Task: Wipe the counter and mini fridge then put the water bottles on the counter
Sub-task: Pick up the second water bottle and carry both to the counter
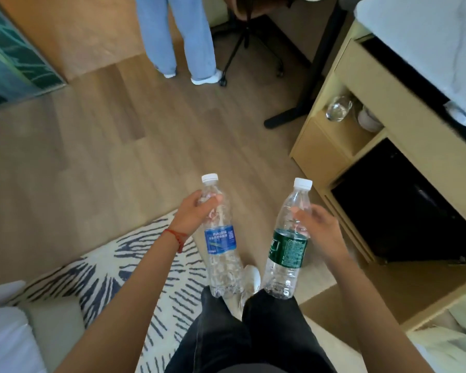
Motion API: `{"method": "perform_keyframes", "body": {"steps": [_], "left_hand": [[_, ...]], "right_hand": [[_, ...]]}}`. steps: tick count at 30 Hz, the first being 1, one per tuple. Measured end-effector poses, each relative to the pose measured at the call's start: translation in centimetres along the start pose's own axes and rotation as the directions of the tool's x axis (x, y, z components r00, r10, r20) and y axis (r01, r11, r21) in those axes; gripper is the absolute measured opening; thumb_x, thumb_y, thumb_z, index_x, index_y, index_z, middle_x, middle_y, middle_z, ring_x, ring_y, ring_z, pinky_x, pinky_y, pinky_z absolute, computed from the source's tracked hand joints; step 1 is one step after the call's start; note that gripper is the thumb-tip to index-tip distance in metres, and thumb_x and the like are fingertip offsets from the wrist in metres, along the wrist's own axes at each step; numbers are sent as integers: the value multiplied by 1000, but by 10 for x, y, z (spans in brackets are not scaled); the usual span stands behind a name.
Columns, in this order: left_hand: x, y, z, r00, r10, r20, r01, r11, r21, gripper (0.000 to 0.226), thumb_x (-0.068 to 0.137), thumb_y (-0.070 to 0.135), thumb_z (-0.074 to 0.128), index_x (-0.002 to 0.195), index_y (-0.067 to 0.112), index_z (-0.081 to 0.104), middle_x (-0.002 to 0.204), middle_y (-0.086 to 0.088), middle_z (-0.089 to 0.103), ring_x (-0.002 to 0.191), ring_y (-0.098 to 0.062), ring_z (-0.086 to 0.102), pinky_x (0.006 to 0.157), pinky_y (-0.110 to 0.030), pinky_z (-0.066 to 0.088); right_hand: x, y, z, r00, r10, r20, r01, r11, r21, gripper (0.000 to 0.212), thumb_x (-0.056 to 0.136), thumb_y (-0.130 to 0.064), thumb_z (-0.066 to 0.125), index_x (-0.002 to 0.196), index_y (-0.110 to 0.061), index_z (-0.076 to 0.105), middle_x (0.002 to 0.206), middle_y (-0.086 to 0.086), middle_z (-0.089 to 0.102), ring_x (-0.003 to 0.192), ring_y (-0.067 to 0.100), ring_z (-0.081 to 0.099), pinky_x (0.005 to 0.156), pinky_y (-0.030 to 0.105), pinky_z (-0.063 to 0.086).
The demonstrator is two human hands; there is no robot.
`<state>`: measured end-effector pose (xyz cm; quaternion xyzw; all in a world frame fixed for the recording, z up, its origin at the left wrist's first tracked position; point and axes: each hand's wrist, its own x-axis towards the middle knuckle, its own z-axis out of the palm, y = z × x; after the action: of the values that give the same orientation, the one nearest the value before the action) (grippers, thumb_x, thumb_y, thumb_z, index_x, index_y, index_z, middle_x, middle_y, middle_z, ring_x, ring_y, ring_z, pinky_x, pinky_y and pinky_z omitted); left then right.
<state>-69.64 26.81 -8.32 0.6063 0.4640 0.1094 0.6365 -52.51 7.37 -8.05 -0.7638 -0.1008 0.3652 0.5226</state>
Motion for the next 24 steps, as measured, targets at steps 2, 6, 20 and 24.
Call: {"method": "perform_keyframes", "body": {"steps": [2, 6, 20, 24], "left_hand": [[25, 19, 9, 999, 22, 31, -22, 1000, 13, 2, 85, 24, 62, 85, 22, 63, 69, 5, 61, 52, 2, 58, 50, -11, 47], [69, 52, 27, 992, 45, 117, -54, 996, 69, 8, 85, 27, 62, 77, 25, 64, 60, 13, 62, 54, -1, 60, 55, -14, 50], [194, 156, 144, 774, 116, 623, -400, 852, 338, 43, 55, 68, 52, 80, 34, 58, 65, 18, 65, 55, 14, 58, 48, -1, 38], [201, 181, 181, 630, 103, 770, -491, 821, 292, 44, 59, 63, 58, 87, 29, 58, 77, 11, 64, 57, 15, 58, 48, 0, 39]], "right_hand": [[21, -13, -8, 1000, -7, -25, 8, 1000, 23, 17, 81, -30, 67, 92, -17, 65, 64, -22, 69, 58, -7, 63, 47, 3, 41], [49, -31, -20, 997, -5, -77, 7, 1000, 28, 24, 80, -36, 65, 96, -19, 65, 72, -16, 70, 62, -6, 64, 51, 6, 43], [72, -52, -71, 834, 119, -539, -10, 980, 201, 11, 81, -34, 64, 88, -26, 61, 79, -8, 69, 70, 4, 67, 55, 13, 48], [65, -55, -80, 746, 161, -646, 30, 961, 274, 10, 82, -33, 65, 87, -25, 60, 82, -7, 68, 65, -2, 66, 52, 10, 47]]}}
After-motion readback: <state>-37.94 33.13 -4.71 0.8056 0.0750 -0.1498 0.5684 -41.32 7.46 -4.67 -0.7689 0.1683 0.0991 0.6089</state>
